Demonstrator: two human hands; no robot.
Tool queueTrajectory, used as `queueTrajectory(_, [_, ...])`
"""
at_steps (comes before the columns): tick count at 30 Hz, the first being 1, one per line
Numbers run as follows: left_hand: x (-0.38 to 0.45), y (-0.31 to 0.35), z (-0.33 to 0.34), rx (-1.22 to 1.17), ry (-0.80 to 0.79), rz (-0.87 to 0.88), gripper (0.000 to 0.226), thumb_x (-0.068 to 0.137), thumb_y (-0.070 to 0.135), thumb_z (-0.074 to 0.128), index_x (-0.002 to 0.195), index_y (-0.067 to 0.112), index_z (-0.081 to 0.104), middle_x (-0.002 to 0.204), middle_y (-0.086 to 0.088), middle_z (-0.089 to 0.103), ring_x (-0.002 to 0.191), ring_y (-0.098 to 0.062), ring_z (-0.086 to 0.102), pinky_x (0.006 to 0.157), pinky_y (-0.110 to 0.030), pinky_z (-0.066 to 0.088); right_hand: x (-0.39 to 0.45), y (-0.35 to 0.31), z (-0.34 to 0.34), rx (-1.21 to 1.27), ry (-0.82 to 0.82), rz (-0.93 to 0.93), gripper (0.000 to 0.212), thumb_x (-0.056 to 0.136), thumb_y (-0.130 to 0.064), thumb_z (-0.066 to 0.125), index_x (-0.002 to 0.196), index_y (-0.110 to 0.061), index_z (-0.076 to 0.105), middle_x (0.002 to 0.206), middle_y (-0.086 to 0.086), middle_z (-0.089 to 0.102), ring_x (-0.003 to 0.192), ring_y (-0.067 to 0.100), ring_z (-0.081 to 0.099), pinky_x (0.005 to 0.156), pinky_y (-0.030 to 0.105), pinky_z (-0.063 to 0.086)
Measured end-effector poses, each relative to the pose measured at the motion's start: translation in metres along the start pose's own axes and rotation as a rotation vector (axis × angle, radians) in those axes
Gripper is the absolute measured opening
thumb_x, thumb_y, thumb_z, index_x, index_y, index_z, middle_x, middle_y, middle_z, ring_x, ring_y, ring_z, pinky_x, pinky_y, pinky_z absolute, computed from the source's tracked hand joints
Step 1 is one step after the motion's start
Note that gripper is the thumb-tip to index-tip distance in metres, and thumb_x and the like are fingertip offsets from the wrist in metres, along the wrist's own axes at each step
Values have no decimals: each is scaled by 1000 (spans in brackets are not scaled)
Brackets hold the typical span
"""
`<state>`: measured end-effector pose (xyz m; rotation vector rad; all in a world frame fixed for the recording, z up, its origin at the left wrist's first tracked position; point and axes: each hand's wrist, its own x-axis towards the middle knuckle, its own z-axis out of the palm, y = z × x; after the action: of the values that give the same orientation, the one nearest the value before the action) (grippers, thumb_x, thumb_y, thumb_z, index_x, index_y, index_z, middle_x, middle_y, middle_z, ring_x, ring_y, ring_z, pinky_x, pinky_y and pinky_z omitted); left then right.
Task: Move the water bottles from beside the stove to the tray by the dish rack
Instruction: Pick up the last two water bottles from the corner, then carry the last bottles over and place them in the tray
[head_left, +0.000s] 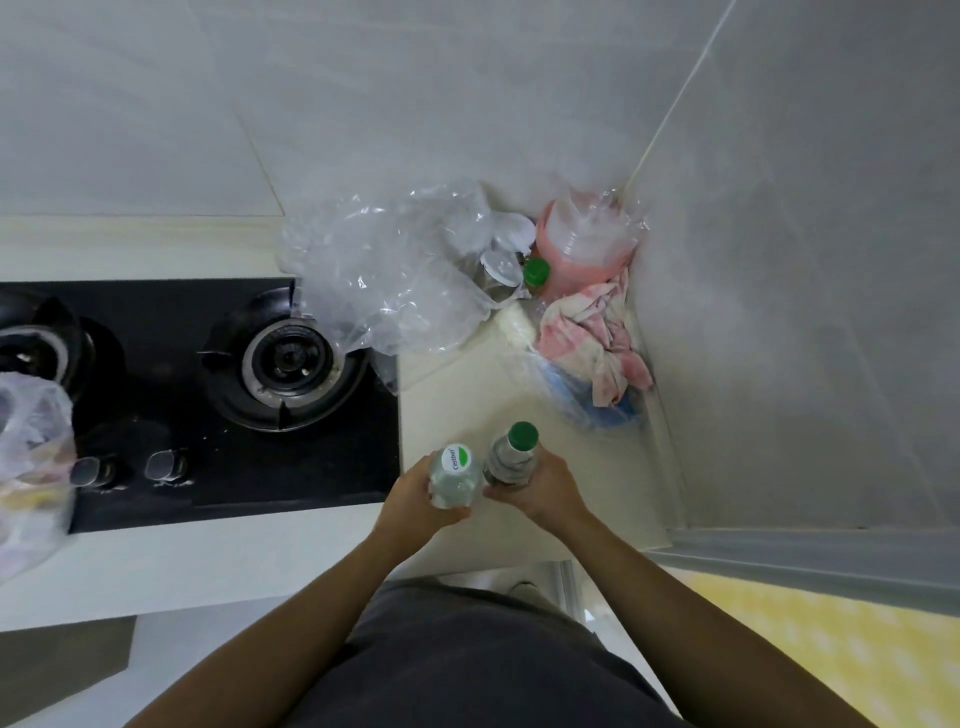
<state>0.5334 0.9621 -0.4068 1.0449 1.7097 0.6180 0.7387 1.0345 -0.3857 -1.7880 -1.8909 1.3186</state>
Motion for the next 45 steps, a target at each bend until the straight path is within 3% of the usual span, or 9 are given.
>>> queueTrajectory(3, [-5, -3, -6, -78, 18, -57, 46, 67, 13, 98, 97, 27, 66, 91, 11, 71, 84, -7, 69, 67, -7, 51, -1, -4, 0, 75, -11, -29, 58, 67, -36, 98, 115, -30, 67, 102, -13, 76, 94, 4, 73, 85, 27, 59])
queueTrajectory(7, [-28, -3, -21, -274, 55, -106, 58, 63, 32, 98, 112, 19, 72, 105, 0, 80, 98, -14, 77, 83, -30, 60, -15, -14, -2, 192, -30, -62, 45, 74, -19, 94, 109, -31, 68, 100, -12, 78, 91, 0, 74, 80, 24, 57])
queueTrajectory(11, [-78, 9, -29, -530, 180, -113, 50, 77, 20, 91, 121, 12, 68, 111, -7, 79, 105, -25, 75, 85, -32, 58, -29, -39, 0, 414, -105, -95, 50, 79, -7, 88, 122, -20, 66, 109, 0, 79, 100, 12, 76, 85, 27, 60])
queueTrajectory(16, [-159, 29, -28, -782, 432, -77, 71, 58, 37, 86, 119, 9, 65, 106, -16, 78, 99, -36, 76, 85, -44, 62, -66, -70, 15, 577, -321, -105, 41, 86, -1, 82, 121, -12, 64, 102, 11, 76, 86, 19, 76, 71, 36, 64])
queueTrajectory(23, [-288, -1, -39, -915, 709, -67, 85, 58, 41, 86, 130, 9, 57, 111, -18, 77, 105, -41, 75, 89, -47, 63, -155, -137, 67, 562, -649, -201, 40, 85, -19, 87, 120, -13, 67, 100, 13, 78, 89, 33, 77, 76, 41, 64])
queueTrajectory(27, [-375, -31, -48, -939, 966, -75, 80, 53, 43, 85, 122, 11, 61, 101, -19, 78, 90, -36, 78, 80, -42, 66, -220, -175, 122, 467, -840, -279, 33, 89, -14, 84, 117, -11, 68, 93, 15, 77, 80, 31, 76, 70, 39, 62])
queueTrajectory(30, [-447, -69, -51, -988, 1144, -95, 78, 51, 42, 85, 119, 11, 62, 96, -15, 79, 80, -30, 77, 71, -35, 65, -279, -198, 176, 388, -954, -316, 44, 85, -26, 86, 122, -15, 68, 100, 8, 79, 90, 31, 78, 75, 38, 63])
queueTrajectory(35, [-581, -157, -59, -1068, 1412, -105, 71, 58, 42, 84, 118, 10, 65, 97, -17, 78, 81, -31, 76, 80, -48, 64, -408, -229, 288, 252, -1170, -374, 36, 86, -22, 85, 118, -12, 69, 94, 4, 77, 84, 26, 77, 74, 44, 65])
queueTrajectory(45, [-810, -282, -106, -1174, 1809, -39, 66, 64, 42, 83, 119, 8, 67, 97, -16, 76, 83, -28, 74, 74, -43, 64, -643, -287, 469, 104, -1443, -496, 51, 76, -36, 86, 116, -9, 69, 103, 23, 72, 88, 38, 75, 68, 40, 64])
